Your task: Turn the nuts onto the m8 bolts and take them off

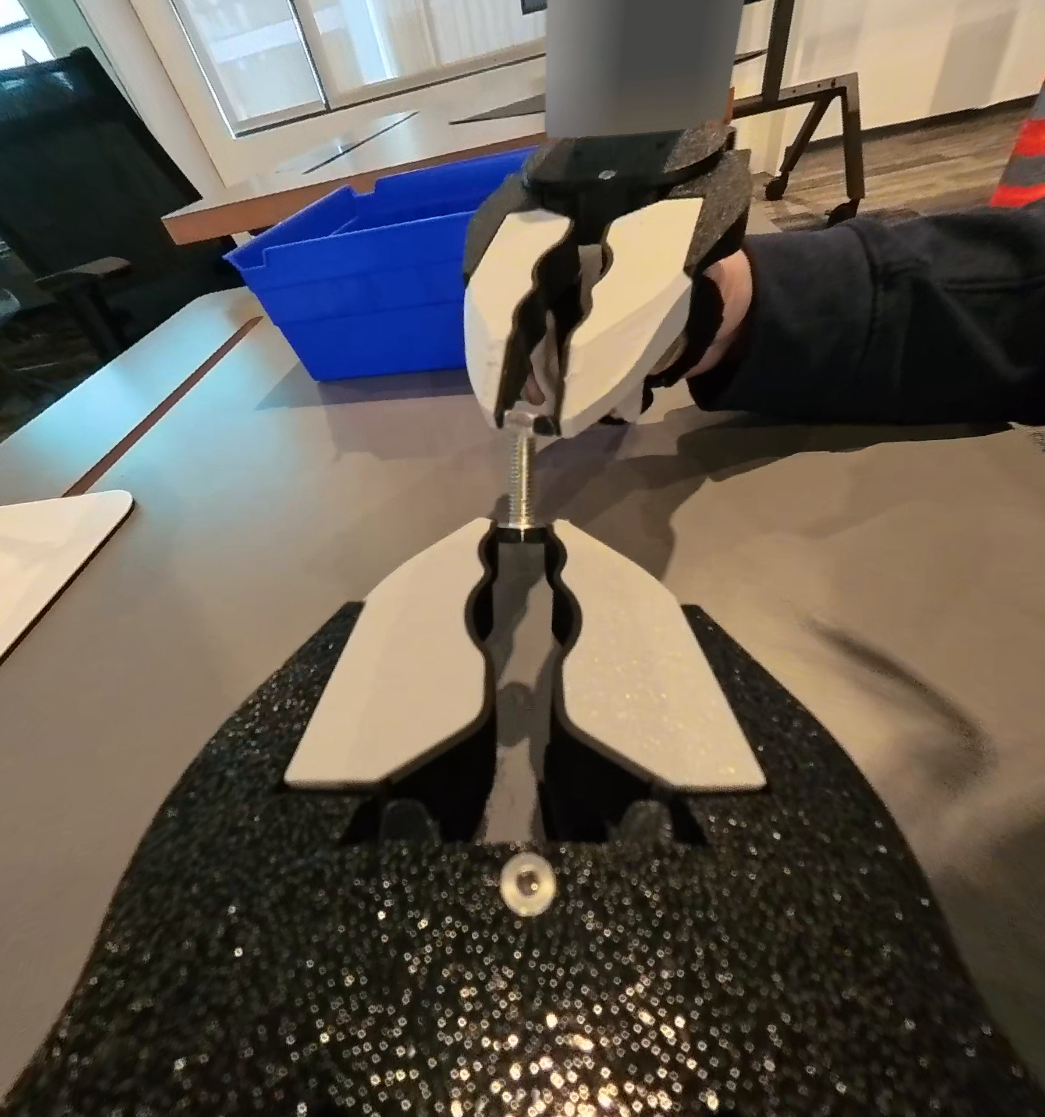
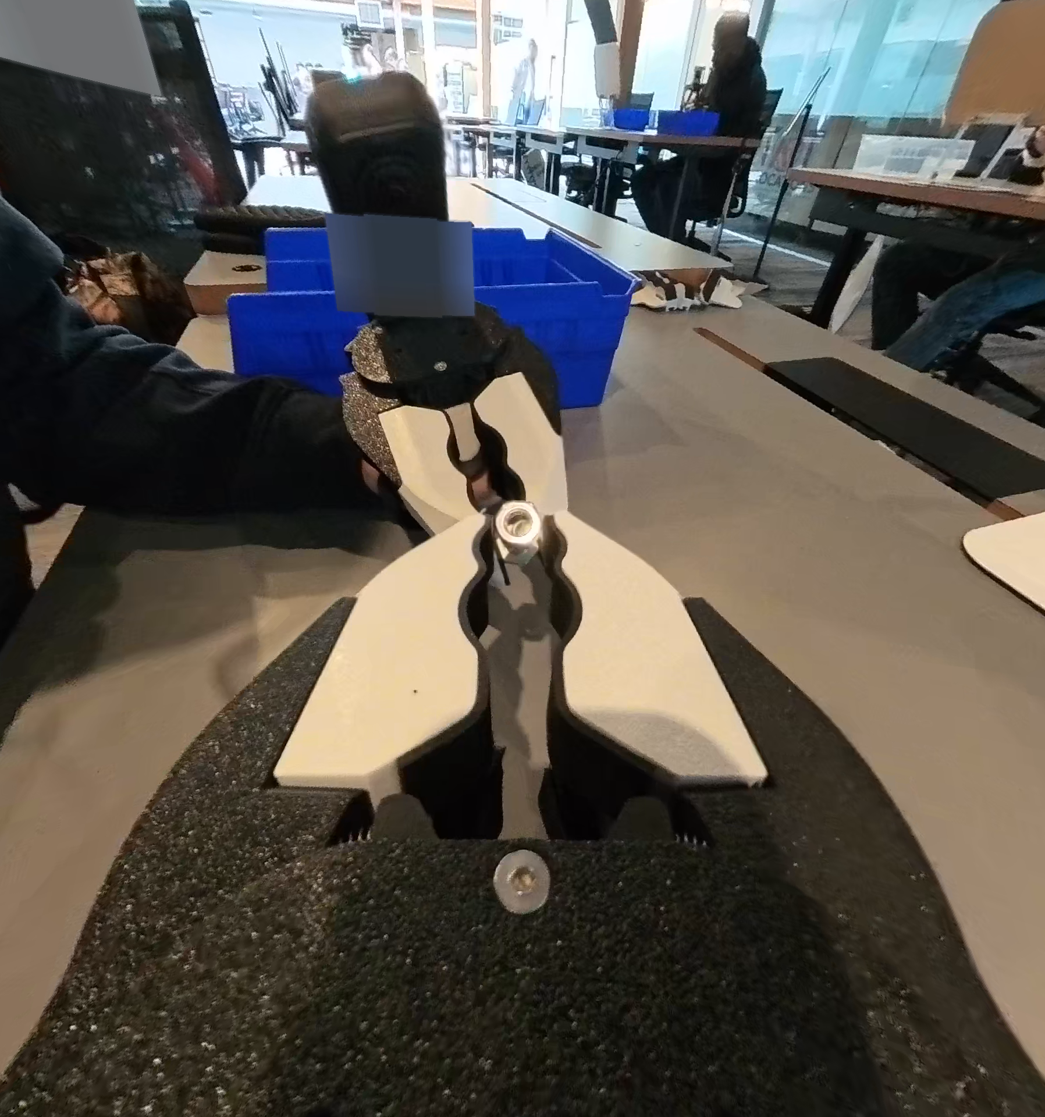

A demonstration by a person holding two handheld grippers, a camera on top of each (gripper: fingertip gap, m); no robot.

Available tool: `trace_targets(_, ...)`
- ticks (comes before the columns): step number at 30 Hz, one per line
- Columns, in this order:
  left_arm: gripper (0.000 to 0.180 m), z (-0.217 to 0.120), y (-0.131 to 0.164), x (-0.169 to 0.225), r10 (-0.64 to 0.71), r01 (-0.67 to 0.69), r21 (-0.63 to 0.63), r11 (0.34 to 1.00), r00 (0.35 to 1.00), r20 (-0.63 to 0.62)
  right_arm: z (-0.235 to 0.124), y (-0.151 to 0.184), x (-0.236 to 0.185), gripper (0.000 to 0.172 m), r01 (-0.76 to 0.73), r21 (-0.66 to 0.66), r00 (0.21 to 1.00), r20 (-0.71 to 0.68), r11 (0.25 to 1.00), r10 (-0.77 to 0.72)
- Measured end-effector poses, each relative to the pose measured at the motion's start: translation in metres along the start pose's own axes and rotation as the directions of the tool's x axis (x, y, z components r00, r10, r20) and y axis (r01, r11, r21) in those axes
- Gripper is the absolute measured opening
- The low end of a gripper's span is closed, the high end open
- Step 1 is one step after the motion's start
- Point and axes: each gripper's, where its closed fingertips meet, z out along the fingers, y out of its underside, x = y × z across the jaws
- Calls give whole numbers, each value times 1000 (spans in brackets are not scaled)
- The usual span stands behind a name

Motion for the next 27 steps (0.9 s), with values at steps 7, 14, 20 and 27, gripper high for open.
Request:
trace_targets(7,14,-1,-1,8,33,-32,13,999,999,-42,0,1,-8,15,-4,-14,999,54,1000,5)
trace_targets(14,13,-5,-8,13,6,0,61,998,995,-102,-1,-4,-13,15,-33,63,992,127,997,24)
trace_targets(20,14,-3,-6,10,-4,8,48,999,996,-84,-1,-3,-9,15,-75,108,990,124,991,61)
trace_targets(27,14,-5,-10,-9,-56,51,81,995,996,62,7,-12,8,15,-166,172,980,-77,971,182)
